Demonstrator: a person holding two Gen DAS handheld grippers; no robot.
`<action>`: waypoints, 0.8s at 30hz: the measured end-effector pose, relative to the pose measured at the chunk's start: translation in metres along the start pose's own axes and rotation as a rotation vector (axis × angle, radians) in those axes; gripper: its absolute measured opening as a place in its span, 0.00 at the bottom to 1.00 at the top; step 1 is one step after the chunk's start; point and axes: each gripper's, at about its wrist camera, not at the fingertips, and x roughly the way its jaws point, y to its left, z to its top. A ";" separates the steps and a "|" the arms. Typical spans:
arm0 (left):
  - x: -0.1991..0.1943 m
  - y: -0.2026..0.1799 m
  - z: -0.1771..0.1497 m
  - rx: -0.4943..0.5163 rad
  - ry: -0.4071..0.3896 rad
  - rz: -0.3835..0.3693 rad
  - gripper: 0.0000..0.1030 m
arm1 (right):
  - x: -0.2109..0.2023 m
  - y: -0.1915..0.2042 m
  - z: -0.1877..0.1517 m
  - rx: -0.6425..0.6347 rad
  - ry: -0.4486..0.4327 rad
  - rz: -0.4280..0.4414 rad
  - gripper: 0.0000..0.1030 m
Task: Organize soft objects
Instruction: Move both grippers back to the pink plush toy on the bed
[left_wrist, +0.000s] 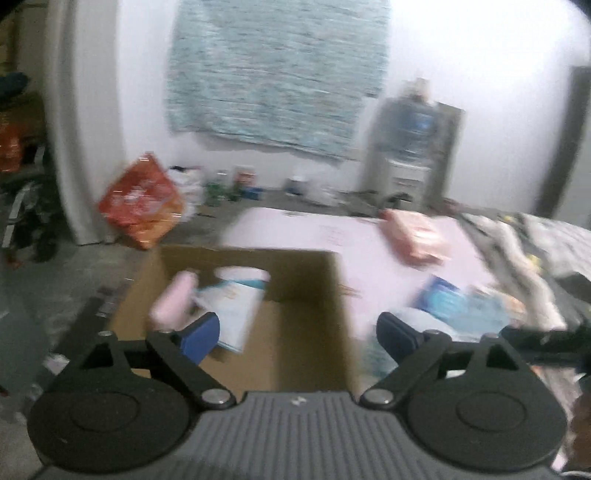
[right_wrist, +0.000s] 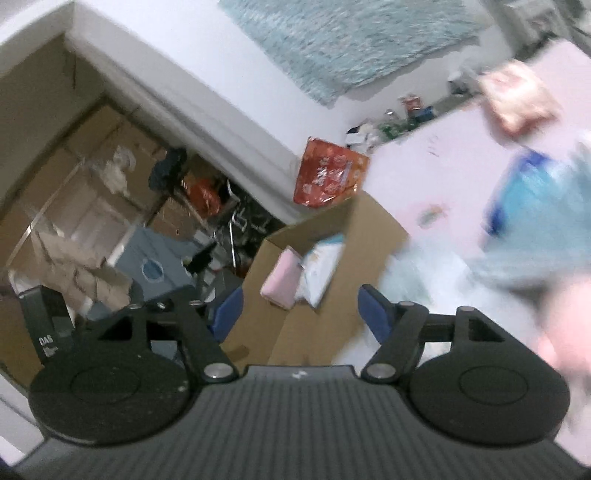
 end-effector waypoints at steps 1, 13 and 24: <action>-0.001 -0.012 -0.006 0.013 0.008 -0.034 0.91 | -0.017 -0.013 -0.016 0.029 -0.015 -0.008 0.68; 0.030 -0.164 -0.059 0.282 0.002 -0.213 0.91 | -0.132 -0.105 -0.101 0.205 -0.200 -0.210 0.71; 0.101 -0.232 -0.083 0.426 0.154 -0.282 0.73 | -0.105 -0.162 -0.060 0.296 -0.218 -0.235 0.71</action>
